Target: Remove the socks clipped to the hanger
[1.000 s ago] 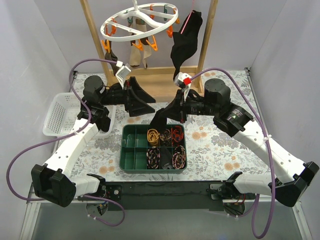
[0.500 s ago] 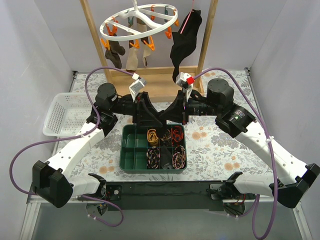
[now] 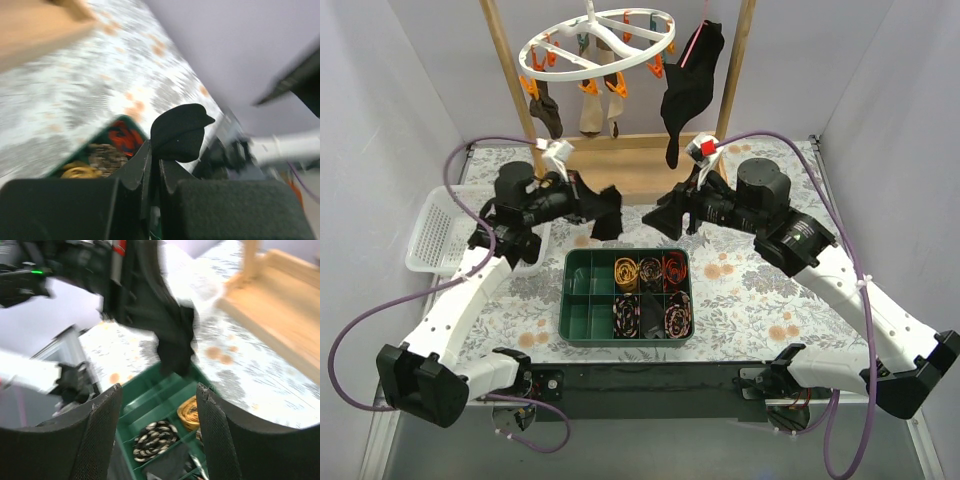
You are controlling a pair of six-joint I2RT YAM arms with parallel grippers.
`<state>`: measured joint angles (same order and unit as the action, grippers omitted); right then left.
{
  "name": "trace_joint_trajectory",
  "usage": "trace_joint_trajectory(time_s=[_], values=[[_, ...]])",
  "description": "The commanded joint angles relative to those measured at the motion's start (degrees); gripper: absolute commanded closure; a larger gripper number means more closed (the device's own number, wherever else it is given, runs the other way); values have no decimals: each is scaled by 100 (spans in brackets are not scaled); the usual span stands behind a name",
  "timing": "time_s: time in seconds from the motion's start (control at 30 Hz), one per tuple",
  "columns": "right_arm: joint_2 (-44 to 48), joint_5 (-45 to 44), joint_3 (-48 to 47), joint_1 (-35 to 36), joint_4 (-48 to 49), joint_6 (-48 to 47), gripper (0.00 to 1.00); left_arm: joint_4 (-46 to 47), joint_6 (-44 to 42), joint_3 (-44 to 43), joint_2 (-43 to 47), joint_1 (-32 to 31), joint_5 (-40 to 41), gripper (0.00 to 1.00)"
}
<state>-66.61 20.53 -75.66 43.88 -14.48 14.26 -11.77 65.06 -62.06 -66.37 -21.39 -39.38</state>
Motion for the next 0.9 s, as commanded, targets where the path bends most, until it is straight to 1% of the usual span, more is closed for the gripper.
trace_joint_trajectory(time_s=[0.0, 0.03, 0.07, 0.13, 0.23, 0.27, 0.3, 0.43, 0.53, 0.57, 0.6, 0.67, 0.73, 0.77, 0.8, 0.83, 0.87], values=[[315, -1533, -107, -28, -221, 7, 33, -1236, 366, -306, 256, 1249, 1835, 100], [350, -1657, -98, -20, -257, -11, 33, -1449, 411, -341, 169, 1442, 2490, 100], [376, -1875, -63, -20, -248, -2, 34, -1651, 455, -385, 99, 1740, 2801, 100], [429, -2018, -19, -20, -248, 6, 34, -2013, 490, -429, -33, 1997, 3450, 100], [412, -2036, 7, -20, -257, -20, 35, -1944, 560, -211, -87, 2437, 3857, 100], [386, -2027, -2, -28, -266, 15, 35, -1917, 656, -140, -139, 2559, 4224, 100], [342, -2192, -10, -20, -353, 41, 35, -1873, 692, -52, -183, 2639, 4288, 100], [26, -2317, -177, -20, -660, 59, 35, -1636, 772, 395, -315, 2798, 4579, 100], [-97, -2291, -195, -20, -758, 15, 35, -1521, 824, 493, -385, 2850, 4720, 55], [-124, -2247, -195, -20, -767, -2, 35, -1513, 824, 485, -412, 2859, 4728, 29], [-150, -2221, -186, -20, -776, -37, 34, -1521, 833, 450, -447, 2859, 4720, 22], [-212, -2142, -169, -20, -776, -99, 34, -1434, 781, 371, -456, 2851, 4536, 21], [-308, -2106, -169, -20, -776, -178, 34, -1258, 614, 265, -473, 2851, 4098, 20], [-344, -1897, -186, -20, -784, -222, 34, -1118, 492, 230, -465, 2859, 3791, 20], [-387, -1834, -212, -28, -776, -257, 34, -630, 369, 230, -447, 2851, 3344, 21], [-484, -1782, -239, -20, -767, -301, 34, -320, 159, 247, -430, 2859, 2574, 23], [-528, -1650, -265, -20, -767, -336, 34, 301, 130, 239, -447, 2851, 2140, 24]])
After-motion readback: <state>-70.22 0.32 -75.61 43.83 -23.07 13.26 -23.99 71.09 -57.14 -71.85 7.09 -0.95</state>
